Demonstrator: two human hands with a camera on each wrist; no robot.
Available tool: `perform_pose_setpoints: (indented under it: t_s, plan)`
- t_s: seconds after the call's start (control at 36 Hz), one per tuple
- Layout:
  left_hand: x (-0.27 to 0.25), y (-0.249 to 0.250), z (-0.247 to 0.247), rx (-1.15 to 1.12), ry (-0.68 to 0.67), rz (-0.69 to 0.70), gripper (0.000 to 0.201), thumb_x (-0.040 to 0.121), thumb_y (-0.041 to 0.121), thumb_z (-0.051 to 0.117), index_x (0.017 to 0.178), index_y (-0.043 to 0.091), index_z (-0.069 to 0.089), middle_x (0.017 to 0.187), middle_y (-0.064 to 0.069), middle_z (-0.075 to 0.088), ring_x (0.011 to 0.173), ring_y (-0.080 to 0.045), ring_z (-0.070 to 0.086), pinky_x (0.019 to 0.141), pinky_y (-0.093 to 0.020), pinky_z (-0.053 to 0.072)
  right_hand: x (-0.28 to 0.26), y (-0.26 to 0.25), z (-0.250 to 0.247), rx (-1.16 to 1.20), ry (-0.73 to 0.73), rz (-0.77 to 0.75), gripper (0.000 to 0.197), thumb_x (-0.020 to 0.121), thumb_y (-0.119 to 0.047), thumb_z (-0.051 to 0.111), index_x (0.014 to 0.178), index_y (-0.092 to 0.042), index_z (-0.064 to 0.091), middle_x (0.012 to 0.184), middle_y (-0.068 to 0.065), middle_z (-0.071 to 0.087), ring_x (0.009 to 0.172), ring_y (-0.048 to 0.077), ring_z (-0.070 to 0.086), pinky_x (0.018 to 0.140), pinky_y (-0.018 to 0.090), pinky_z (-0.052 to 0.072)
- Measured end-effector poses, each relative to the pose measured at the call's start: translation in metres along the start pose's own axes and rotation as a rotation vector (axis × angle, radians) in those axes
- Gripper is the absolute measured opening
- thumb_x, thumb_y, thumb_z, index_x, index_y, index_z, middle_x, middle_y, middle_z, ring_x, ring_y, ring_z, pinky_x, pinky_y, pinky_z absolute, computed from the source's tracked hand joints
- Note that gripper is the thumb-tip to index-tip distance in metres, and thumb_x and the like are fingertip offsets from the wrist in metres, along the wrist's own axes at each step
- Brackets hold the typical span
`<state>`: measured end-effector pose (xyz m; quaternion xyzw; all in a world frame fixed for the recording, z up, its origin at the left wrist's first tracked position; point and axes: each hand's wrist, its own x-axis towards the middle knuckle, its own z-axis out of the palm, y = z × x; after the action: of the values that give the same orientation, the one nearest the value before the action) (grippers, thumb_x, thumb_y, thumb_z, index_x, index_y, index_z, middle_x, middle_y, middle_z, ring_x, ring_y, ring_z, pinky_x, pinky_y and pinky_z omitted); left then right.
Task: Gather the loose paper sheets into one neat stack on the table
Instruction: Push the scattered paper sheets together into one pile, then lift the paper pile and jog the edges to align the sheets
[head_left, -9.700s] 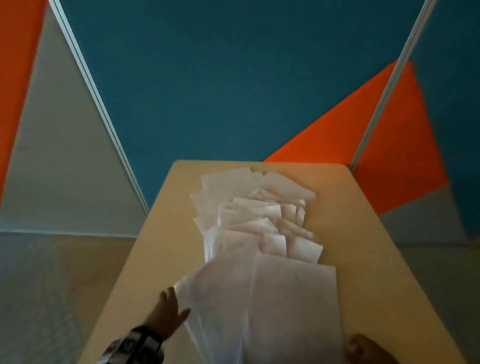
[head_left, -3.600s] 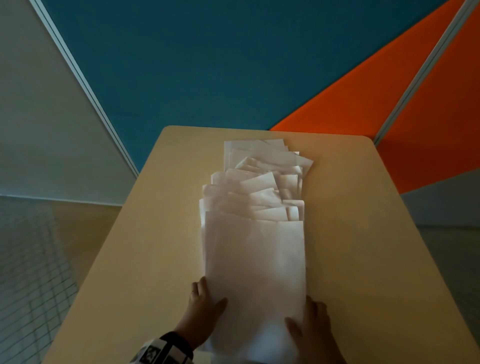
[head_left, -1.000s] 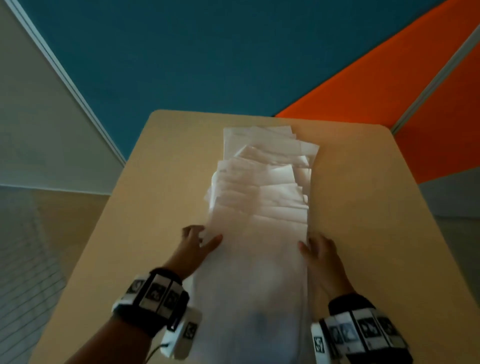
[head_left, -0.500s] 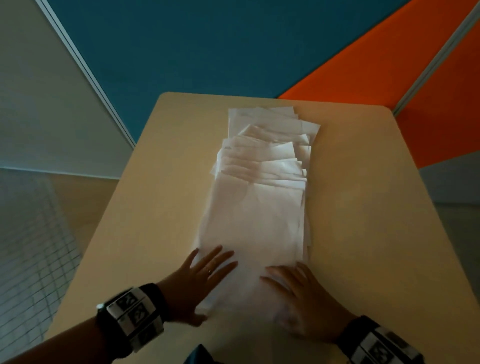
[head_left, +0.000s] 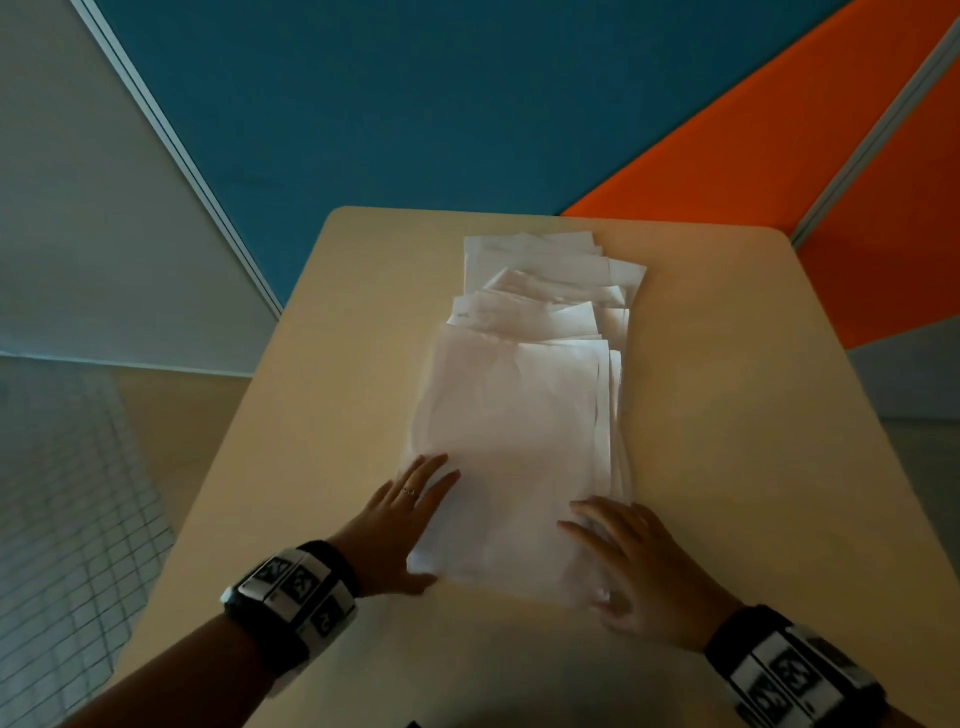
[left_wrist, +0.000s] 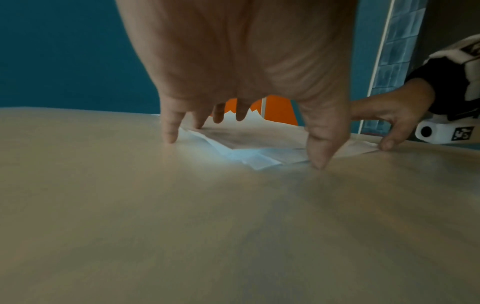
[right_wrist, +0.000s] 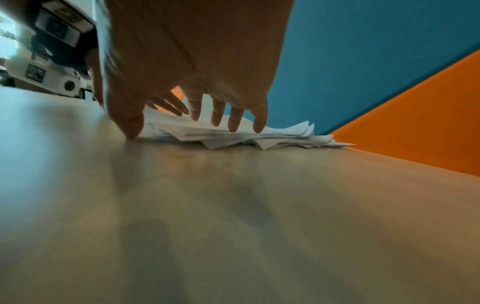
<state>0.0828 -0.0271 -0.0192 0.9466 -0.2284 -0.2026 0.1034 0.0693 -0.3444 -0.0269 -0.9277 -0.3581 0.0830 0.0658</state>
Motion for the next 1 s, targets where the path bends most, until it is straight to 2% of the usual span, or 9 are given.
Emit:
perform_pose_setpoints:
  t_s: [0.06,0.17,0.25,0.33,0.42,0.53,0.69,0.83,1.0]
  plan:
    - [0.008,0.000,-0.006,-0.037,0.015,-0.023,0.109,0.068,0.060,0.059,0.146,0.019,-0.006,0.158,-0.007,-0.007,0.144,-0.024,-0.009,0.121,-0.046,0.016,0.006,0.008,-0.001,-0.008,0.027,0.032,0.080,0.065,-0.053,0.056,0.137,-0.023,0.037,0.140,0.001,0.033,0.127,0.020,0.034,0.099,0.044,0.045]
    - [0.029,-0.001,-0.020,-0.130,0.057,-0.058,0.102,0.073,0.050,0.062,0.146,0.016,-0.001,0.158,-0.008,-0.005,0.147,-0.024,0.002,0.121,-0.035,0.013,0.023,0.022,-0.004,0.006,0.055,0.117,0.073,0.066,-0.042,0.055,0.134,-0.021,0.040,0.136,0.001,0.040,0.125,0.021,0.039,0.101,0.039,0.040]
    - [0.041,-0.006,-0.025,-0.204,0.127,-0.088,0.099,0.073,0.039,0.070,0.146,0.011,0.009,0.157,-0.012,0.003,0.146,-0.028,0.009,0.119,-0.046,0.023,0.034,0.029,-0.011,0.025,0.121,0.198,0.072,0.064,-0.033,0.065,0.131,-0.021,0.041,0.132,-0.001,0.037,0.119,0.019,0.041,0.093,0.037,0.050]
    - [0.045,-0.012,-0.025,-0.156,0.055,-0.088,0.117,0.065,0.048,0.073,0.146,0.016,-0.004,0.157,-0.007,-0.009,0.146,-0.026,-0.008,0.120,-0.044,0.014,0.036,0.033,-0.014,0.044,0.130,0.224,0.084,0.059,-0.039,0.073,0.133,-0.021,0.038,0.135,0.001,0.035,0.121,0.020,0.035,0.093,0.041,0.049]
    - [0.046,-0.019,-0.024,-0.092,-0.009,-0.051,0.124,0.062,0.055,0.073,0.140,0.025,-0.019,0.151,0.005,-0.022,0.137,-0.017,-0.023,0.119,-0.038,0.006,0.034,0.035,-0.013,-0.008,0.038,0.195,0.087,0.061,-0.056,0.060,0.138,-0.023,0.034,0.140,0.003,0.036,0.127,0.021,0.031,0.097,0.038,0.042]
    - [0.056,-0.029,-0.029,-0.106,0.059,-0.041,0.115,0.061,0.064,0.057,0.145,0.020,-0.009,0.149,0.008,-0.019,0.136,-0.014,-0.019,0.121,-0.039,0.011,0.041,0.041,-0.013,-0.002,0.049,0.209,0.082,0.061,-0.049,0.062,0.135,-0.023,0.040,0.137,-0.001,0.039,0.124,0.017,0.034,0.094,0.039,0.050]
    - [0.079,-0.040,-0.041,-0.129,0.104,-0.059,0.108,0.064,0.064,0.052,0.146,0.017,0.001,0.157,-0.004,-0.006,0.147,-0.027,-0.002,0.121,-0.037,0.013,0.062,0.055,-0.020,0.030,0.067,0.280,0.073,0.062,-0.047,0.055,0.130,-0.024,0.044,0.130,0.001,0.055,0.117,0.016,0.041,0.090,0.037,0.052]
    - [0.092,-0.046,-0.048,-0.117,0.073,-0.069,0.116,0.064,0.059,0.067,0.146,0.022,-0.007,0.157,-0.002,-0.015,0.146,-0.025,-0.010,0.120,-0.038,0.011,0.076,0.067,-0.026,0.068,0.082,0.359,0.083,0.060,-0.059,0.051,0.134,-0.028,0.034,0.137,-0.002,0.042,0.119,0.015,0.035,0.091,0.038,0.051]
    - [0.109,-0.054,-0.065,-0.074,-0.013,-0.041,0.129,0.059,0.056,0.074,0.143,0.025,-0.019,0.155,0.000,-0.026,0.146,-0.023,-0.010,0.122,-0.039,0.012,0.091,0.086,-0.031,0.185,-0.060,0.365,0.096,0.072,-0.058,0.059,0.145,-0.033,0.002,0.158,-0.003,0.001,0.144,0.020,0.011,0.115,0.036,0.021]
